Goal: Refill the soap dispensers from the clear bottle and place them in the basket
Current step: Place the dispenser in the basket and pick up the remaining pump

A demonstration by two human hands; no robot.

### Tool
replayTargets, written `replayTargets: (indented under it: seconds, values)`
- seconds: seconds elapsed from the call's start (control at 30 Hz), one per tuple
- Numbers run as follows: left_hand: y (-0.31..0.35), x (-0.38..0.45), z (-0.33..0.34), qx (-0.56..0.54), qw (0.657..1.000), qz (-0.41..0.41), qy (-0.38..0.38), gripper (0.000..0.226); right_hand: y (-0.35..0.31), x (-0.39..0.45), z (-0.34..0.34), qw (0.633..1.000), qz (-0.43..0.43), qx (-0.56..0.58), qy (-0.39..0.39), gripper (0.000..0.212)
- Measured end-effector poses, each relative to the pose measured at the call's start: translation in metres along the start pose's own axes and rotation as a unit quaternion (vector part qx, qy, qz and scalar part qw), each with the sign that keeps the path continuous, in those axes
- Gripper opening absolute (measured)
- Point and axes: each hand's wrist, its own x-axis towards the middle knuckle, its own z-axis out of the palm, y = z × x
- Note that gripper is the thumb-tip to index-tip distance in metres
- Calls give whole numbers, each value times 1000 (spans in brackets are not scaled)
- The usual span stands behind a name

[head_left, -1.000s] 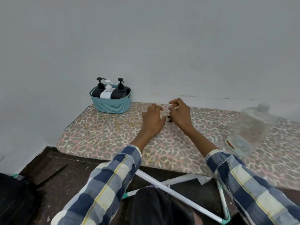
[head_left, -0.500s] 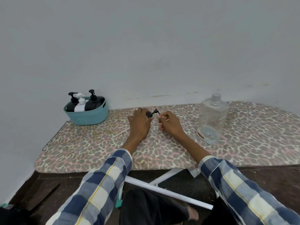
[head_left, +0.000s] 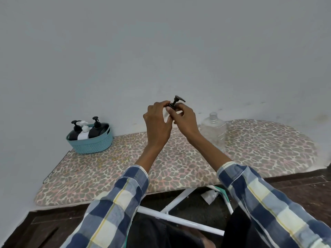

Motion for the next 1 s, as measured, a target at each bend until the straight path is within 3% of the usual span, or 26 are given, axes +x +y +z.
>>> replayTargets:
  seconds: [0.13,0.27,0.47,0.67,0.8,0.9,1.0]
  values:
    - [35,2,1,9,1000,21,12,47,-35,10,-37,997,-57,-38,48,28]
    - [55,-10,13,-37,999,-20,3,63,-57,17,-85,992,-79,-53,87,19]
    - [70,-34,47,-48,988,-70,-127,92,-59,19,-162,981,-29,2,189,33]
    - [88,-48,82,-91,958,-171,-212,128,-56,13,-212,972,3,49,230,36]
    - [89,-51,96,-105,944,-186,-251,113,-59,13,-232,969,4,63,237,34]
    - [85,-52,96,-103,949,-188,-231,94,-59,12,-238,970,3,62,234,35]
    - [79,-49,83,-91,959,-181,-199,92,-58,11,-233,975,-3,52,217,38]
